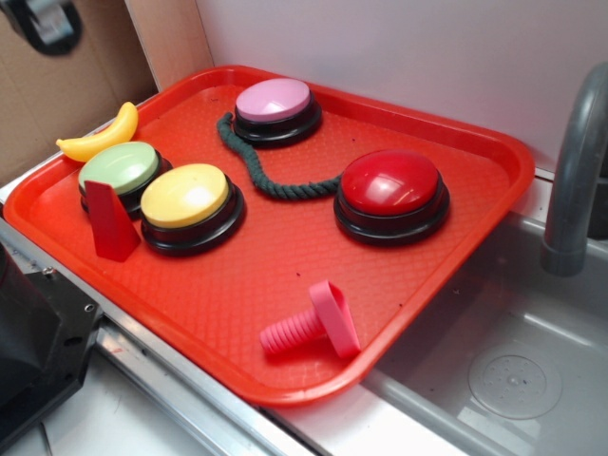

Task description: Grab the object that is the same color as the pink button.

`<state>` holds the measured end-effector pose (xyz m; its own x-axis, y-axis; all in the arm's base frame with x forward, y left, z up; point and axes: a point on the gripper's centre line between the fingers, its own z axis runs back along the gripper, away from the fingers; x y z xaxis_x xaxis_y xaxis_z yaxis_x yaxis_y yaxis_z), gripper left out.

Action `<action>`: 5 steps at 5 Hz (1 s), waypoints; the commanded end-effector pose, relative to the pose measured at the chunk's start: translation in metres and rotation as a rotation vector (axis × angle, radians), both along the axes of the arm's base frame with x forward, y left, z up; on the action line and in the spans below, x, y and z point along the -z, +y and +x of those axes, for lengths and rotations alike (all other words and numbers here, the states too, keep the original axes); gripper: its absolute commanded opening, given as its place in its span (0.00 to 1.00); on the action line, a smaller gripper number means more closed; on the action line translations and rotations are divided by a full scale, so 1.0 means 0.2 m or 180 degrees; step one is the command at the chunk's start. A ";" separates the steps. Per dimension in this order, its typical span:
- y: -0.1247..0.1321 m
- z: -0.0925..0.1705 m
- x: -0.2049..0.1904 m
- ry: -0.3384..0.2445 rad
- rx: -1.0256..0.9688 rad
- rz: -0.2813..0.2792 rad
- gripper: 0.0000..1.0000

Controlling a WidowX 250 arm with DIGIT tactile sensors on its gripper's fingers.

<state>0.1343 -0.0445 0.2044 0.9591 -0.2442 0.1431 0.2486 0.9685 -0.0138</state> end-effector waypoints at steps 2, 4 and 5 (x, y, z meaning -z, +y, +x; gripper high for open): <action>-0.36 0.17 0.28 -0.0019 0.0834 0.0083 1.00; -0.50 0.18 0.53 0.0056 0.1046 0.0068 1.00; -0.56 0.19 0.63 0.0062 0.1086 0.0073 1.00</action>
